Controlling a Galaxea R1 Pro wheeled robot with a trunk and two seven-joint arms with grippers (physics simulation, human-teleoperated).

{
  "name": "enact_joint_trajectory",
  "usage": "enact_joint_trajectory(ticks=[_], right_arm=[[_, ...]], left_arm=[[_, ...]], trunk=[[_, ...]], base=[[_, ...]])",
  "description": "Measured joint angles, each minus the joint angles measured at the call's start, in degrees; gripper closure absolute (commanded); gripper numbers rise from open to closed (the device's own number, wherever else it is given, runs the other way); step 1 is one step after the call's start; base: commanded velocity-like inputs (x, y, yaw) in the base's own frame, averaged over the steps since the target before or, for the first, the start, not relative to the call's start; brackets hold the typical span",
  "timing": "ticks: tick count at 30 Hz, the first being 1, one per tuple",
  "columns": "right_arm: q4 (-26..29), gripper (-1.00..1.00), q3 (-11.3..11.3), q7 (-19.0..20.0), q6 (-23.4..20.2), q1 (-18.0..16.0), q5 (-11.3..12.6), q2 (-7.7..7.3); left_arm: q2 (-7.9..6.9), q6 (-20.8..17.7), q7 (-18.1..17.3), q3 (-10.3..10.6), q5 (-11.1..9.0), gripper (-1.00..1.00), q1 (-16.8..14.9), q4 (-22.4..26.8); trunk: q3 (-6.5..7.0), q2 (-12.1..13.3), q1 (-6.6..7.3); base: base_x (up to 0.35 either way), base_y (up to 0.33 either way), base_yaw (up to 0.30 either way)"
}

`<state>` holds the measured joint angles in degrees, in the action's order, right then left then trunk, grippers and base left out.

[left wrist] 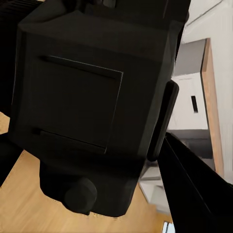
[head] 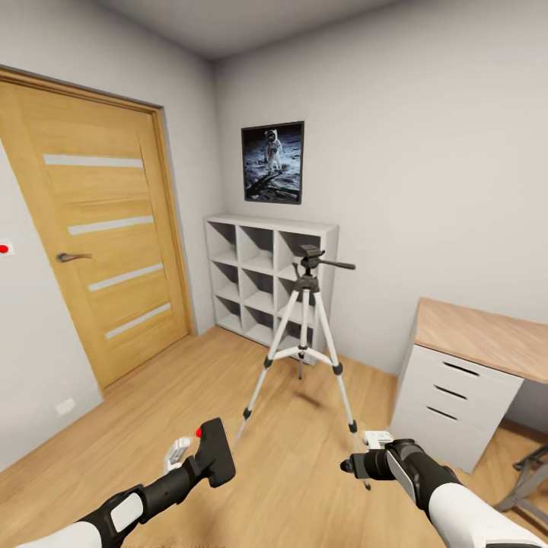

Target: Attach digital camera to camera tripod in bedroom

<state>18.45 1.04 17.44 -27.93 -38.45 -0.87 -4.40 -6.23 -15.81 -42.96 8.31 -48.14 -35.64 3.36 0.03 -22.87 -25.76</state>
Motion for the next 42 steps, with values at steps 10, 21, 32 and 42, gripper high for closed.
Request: enact_joint_trajectory(ticks=[10, 21, 32, 42], right_arm=[[-0.1, -1.00, -0.2, 0.0, 0.0, 0.0, 0.3, -0.04], [-0.7, -1.00, -0.5, 0.7, 1.5, 0.0, 0.7, -2.20], [-0.2, -1.00, -0.6, 1.0, 2.5, 0.0, 1.0, -2.70], [0.0, -1.00, -0.7, 1.1, 2.6, 0.0, 1.0, -2.61]], left_arm=[[0.01, 1.8, 0.2, 0.0, 0.0, 1.00, 0.0, -0.4], [0.09, 3.2, -0.2, 0.1, 0.1, 1.00, 0.0, -0.6], [0.05, 3.2, 0.4, 0.0, -0.2, 1.00, 0.0, -0.8], [0.10, 3.2, 1.6, 0.0, -0.1, 1.00, 0.0, -0.8]], trunk=[[0.00, 0.0, 0.00], [0.00, 0.0, 0.00], [0.00, 0.0, 0.03], [0.00, 0.0, 0.03]], base=[[0.000, 0.000, 0.081], [0.000, 0.000, 0.004], [0.203, 0.000, 0.000], [0.319, 0.000, 0.000]])
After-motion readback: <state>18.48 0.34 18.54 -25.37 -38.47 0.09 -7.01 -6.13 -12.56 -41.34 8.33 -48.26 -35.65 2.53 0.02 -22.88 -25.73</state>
